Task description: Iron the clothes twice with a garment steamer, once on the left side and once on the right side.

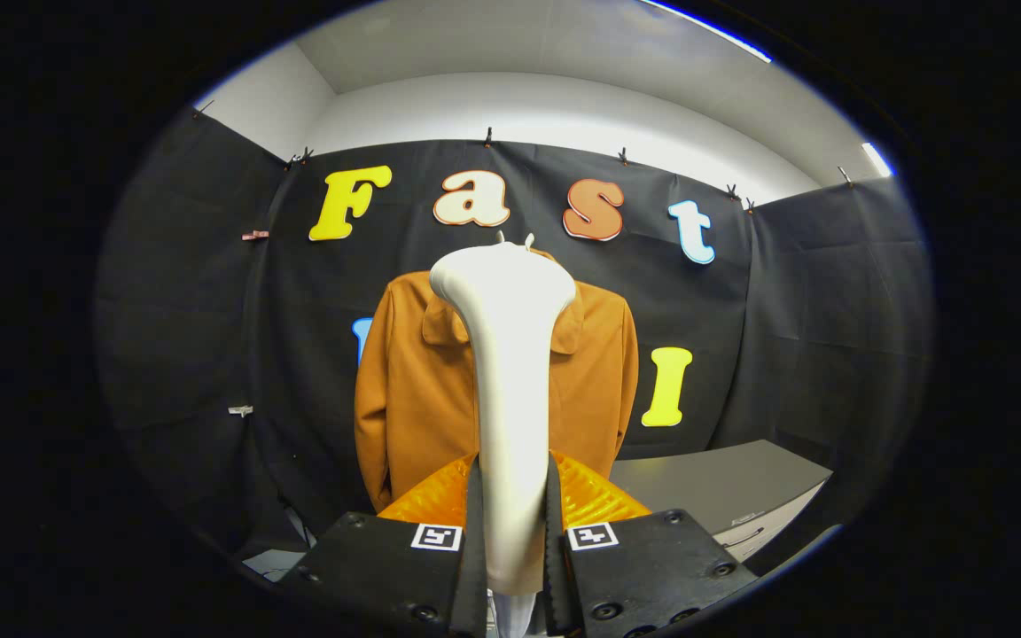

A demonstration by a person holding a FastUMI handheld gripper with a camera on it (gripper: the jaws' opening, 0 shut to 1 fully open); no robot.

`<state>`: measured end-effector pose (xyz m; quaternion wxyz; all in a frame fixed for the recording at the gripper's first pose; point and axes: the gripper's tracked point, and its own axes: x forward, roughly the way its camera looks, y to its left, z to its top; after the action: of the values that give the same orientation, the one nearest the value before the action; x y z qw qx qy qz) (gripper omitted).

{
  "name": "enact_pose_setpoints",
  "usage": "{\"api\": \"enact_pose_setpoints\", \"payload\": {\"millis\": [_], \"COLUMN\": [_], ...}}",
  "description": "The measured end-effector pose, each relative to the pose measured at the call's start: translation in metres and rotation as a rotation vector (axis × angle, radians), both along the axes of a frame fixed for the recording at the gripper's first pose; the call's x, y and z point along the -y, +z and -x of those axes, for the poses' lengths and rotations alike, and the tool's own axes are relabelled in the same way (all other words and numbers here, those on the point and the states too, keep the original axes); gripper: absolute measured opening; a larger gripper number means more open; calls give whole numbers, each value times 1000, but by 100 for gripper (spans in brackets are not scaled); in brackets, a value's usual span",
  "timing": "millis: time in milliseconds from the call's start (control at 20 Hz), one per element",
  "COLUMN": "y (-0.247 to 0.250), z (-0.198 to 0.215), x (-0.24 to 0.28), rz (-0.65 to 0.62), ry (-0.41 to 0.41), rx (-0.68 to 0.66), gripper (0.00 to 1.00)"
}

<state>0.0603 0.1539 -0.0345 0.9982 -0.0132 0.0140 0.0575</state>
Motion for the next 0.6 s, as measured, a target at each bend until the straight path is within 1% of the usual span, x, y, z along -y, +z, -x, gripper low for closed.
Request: {"api": "enact_pose_setpoints", "payload": {"millis": [250, 600], "y": [23, 38], "z": [19, 33], "x": [5, 6], "rz": [-6, -8], "ry": [1, 12], "rx": [-19, -46], "gripper": [29, 29]}}
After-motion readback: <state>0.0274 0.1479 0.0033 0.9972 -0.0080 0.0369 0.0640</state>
